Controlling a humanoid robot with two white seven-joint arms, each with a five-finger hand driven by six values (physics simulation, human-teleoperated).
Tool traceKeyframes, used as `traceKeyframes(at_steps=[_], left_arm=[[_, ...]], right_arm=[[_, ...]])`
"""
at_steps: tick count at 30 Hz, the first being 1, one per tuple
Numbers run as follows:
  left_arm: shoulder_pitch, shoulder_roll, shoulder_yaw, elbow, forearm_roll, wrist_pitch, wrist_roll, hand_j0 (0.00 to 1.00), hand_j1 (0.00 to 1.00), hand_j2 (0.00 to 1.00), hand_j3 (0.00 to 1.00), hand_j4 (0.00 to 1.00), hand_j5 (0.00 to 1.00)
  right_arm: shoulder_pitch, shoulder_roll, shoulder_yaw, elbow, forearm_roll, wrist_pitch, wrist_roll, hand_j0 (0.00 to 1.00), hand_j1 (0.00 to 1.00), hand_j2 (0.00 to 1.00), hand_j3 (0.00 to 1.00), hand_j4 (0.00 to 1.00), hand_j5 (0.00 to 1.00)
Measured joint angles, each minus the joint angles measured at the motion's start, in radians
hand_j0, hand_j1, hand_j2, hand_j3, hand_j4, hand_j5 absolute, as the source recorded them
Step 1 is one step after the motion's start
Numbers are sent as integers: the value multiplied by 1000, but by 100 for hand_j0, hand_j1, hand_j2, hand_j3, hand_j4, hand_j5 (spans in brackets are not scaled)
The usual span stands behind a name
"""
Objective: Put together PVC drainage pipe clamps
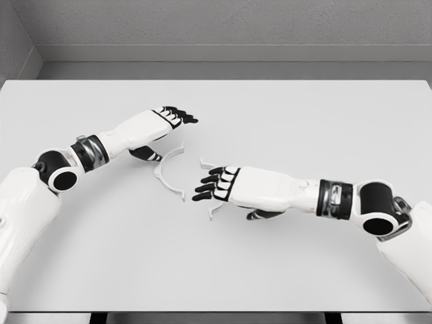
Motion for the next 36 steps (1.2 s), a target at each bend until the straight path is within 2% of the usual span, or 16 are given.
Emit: traceKeyframes(at_steps=[9,14,23,36], left_arm=[[20,0,0,-21,1,0,0,100,100,100,100,100,100],[11,7,3,-24,3,0,0,100,100,100,100,100,100],[-11,142,28,-22,25,0,6,100,100,100,100,100,100],[-12,218,37,-22,36,0,9,100,100,100,100,100,100]], right_arm=[[-25,94,25,66,71,0,1,100,100,100,100,100,100],[-34,117,34,94,88,0,0,100,100,100,100,100,100],[-37,138,54,115,93,0,2,100,100,100,100,100,100],[-51,156,76,129,106,0,2,100,100,100,100,100,100]])
